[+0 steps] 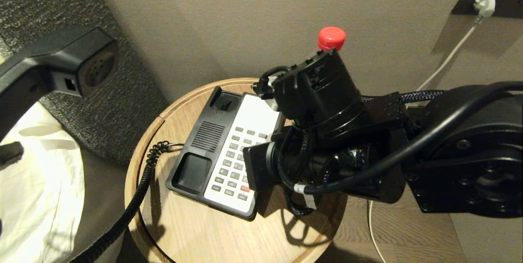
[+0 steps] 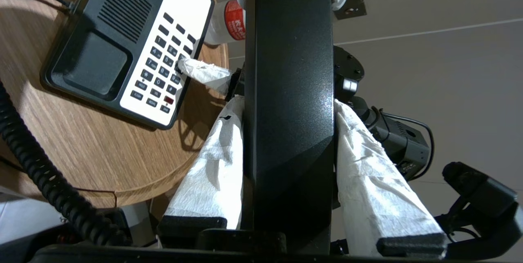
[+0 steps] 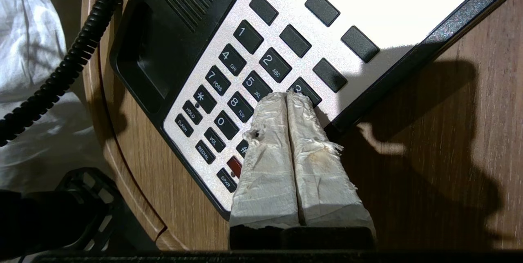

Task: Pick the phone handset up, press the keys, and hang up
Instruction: Dial the number

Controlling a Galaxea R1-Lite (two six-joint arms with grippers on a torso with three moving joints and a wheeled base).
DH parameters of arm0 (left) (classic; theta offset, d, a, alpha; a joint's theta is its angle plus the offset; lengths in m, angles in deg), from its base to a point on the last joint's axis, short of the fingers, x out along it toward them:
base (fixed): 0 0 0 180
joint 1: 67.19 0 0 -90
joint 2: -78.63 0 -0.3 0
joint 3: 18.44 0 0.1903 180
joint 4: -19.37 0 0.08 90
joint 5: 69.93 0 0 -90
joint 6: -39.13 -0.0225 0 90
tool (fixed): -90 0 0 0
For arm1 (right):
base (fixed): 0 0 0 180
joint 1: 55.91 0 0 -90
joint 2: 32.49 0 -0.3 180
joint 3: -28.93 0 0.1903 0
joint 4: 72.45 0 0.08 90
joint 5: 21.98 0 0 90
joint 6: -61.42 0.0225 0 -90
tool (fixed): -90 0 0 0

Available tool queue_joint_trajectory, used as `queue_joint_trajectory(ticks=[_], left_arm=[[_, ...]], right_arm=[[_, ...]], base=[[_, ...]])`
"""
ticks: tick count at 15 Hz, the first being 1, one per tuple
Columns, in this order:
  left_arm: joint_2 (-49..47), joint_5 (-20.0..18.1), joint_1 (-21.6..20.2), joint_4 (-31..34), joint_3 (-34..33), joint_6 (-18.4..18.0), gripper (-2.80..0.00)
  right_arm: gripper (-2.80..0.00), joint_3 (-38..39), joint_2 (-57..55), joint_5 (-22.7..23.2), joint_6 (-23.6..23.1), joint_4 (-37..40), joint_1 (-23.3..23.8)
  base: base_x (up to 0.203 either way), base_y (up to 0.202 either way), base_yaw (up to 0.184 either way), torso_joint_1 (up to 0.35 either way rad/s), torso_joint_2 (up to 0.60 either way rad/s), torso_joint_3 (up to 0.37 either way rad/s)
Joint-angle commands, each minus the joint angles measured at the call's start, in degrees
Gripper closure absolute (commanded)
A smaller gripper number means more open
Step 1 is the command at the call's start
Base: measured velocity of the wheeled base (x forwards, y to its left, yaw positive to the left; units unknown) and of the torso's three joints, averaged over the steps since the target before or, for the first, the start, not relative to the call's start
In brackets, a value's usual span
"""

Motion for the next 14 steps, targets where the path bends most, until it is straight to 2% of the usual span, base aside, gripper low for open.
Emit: queue_joint_trajectory(ticks=[1, 3, 7, 14], left_arm=[[0.16, -0.06, 0.00, 0.13, 0.03, 0.32, 0.00], [0.51, -0.15, 0.00, 0.04, -0.32, 0.32, 0.00], [0.60, -0.15, 0.00, 0.04, -0.50, 0.32, 0.00], [1.04, -0.50, 0.00, 0.04, -1.47, 0.32, 0.00]], right_arm=[[0.00, -0.62, 1.26, 0.53, 0.30, -0.68, -0.25], [0.00, -0.87, 3.16, 2.75, 1.74, -0.68, -0.50], [0.00, -0.70, 4.51, 4.13, 2.14, -1.12, -1.48], [0.00, 1.32, 2.14, 4.83, 1.97, -1.82, -1.56]], base=[[0.000, 0.000, 0.000, 0.000, 0.00, 0.000], [0.000, 0.000, 0.000, 0.000, 0.00, 0.000], [0.000, 0.000, 0.000, 0.000, 0.00, 0.000], [0.000, 0.000, 0.000, 0.000, 0.00, 0.000]])
